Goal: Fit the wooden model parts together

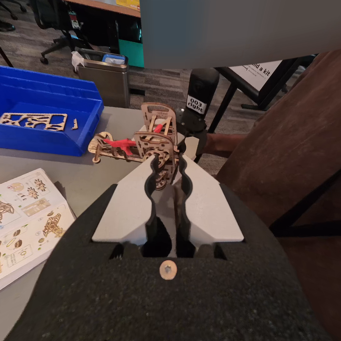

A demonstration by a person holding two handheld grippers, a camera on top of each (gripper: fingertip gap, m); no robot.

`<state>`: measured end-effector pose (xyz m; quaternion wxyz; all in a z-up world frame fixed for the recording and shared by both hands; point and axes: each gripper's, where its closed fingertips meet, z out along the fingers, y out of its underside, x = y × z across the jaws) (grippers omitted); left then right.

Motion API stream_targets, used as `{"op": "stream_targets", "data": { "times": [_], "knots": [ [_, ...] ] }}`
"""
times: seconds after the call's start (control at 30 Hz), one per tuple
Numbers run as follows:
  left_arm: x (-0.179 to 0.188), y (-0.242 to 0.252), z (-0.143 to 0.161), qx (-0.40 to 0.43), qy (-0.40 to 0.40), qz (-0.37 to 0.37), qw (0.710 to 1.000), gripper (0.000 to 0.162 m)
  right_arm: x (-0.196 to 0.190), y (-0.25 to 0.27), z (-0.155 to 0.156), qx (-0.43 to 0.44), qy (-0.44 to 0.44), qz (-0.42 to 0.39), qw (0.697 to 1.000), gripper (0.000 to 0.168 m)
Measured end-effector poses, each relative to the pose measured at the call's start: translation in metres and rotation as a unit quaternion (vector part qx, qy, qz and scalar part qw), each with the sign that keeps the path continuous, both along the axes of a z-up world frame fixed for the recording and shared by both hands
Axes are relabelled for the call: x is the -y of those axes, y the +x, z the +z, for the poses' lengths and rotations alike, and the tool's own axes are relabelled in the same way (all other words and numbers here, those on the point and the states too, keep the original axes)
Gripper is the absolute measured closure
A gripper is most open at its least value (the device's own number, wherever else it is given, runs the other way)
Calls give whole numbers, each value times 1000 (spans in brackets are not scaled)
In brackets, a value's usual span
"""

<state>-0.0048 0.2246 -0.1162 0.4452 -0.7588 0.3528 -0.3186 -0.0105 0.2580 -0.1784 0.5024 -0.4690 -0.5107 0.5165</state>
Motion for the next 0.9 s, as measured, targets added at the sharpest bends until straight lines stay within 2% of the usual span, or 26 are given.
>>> {"op": "stream_targets", "data": {
  "times": [0.13, 0.27, 0.37, 0.9],
  "knots": [
    [-1, -5, 9, 9, 11, 11, 1000, 142, 0, 0, 0, 1, 2, 0, 1000, 85],
    [-8, -8, -4, -18, 13, 31, 999, 128, 0, 0, 1, -1, 2, 0, 1000, 85],
    [-5, -1, -8, -16, 5, 19, 1000, 125, 1, 0, 0, 2, 2, 1, 1000, 85],
    [2, -3, -1, -28, 23, 21, 999, 132, 2, -2, 1, -1, -3, 6, 1000, 85]
  ]
}}
